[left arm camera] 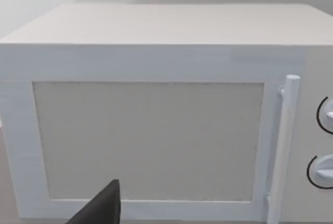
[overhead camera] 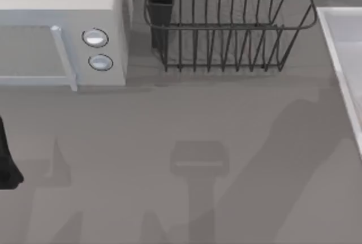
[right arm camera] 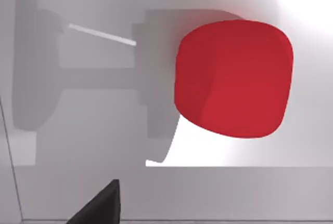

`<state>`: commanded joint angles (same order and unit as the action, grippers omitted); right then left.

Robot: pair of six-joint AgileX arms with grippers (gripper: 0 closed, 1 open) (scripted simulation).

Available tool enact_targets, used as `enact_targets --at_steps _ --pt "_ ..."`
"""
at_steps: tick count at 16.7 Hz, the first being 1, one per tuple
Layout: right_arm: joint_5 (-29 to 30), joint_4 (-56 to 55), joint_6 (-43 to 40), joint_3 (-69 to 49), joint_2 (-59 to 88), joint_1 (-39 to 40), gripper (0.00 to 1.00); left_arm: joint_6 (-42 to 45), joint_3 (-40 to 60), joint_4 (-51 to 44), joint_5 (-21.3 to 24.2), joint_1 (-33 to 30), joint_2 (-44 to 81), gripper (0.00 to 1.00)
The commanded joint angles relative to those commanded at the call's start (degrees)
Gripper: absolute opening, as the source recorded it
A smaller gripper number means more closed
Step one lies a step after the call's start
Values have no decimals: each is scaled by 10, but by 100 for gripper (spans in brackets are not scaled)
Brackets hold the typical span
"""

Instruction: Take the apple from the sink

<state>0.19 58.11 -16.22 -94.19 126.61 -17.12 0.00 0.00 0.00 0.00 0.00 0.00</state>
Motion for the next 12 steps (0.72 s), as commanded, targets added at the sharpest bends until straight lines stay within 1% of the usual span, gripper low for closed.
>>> enact_targets --at_steps 7,9,12 --pt "1 -197 1 75 109 -2 100 0 0 0 0 0 0 100" --pt "1 -223 2 88 128 -2 100 0 0 0 0 0 0 100" --pt "1 -227 2 90 131 -2 100 0 0 0 0 0 0 100"
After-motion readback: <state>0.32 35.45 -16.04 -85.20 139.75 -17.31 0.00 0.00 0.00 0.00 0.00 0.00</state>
